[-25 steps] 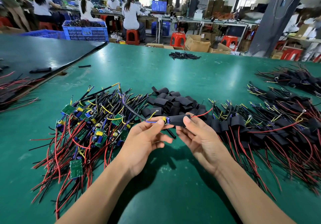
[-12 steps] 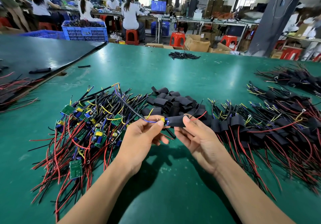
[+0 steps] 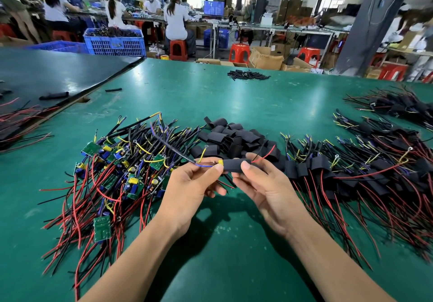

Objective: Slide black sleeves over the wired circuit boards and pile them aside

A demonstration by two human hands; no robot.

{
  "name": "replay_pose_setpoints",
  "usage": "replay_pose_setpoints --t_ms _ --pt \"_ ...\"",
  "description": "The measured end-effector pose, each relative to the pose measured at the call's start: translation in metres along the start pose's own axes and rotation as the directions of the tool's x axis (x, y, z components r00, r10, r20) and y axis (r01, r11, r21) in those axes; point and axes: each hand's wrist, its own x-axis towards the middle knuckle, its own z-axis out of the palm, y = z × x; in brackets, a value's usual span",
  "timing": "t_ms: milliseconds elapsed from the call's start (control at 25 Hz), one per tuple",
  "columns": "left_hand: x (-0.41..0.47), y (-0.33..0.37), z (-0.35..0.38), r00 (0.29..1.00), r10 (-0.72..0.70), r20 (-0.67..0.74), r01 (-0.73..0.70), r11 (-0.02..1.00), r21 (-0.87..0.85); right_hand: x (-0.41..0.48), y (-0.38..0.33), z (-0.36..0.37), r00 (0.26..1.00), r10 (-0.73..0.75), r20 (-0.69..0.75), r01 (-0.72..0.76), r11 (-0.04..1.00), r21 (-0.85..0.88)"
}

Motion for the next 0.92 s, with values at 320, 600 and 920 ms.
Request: replay_pose_setpoints --t_ms 320,600,920 --pt "-0.003 0.001 0.004 0.999 -0.038 -0.001 0.038 0.999 -0.028 -0.001 0.015 0.003 0.994 -0.109 0.014 0.110 0.989 -0.099" --pt "-0.001 -0.004 0.005 0.993 -0.010 -0.118 0.013 1.000 0.023 -0.004 0.017 0.004 0.968 -0.247 -0.038 0.209 0.883 -0.421" --pt "-0.002 -0.002 0.004 0.989 -0.045 -0.142 0.043 0.999 -0.019 -0.005 0.022 0.011 0.967 -0.255 -0.004 0.222 0.850 -0.478"
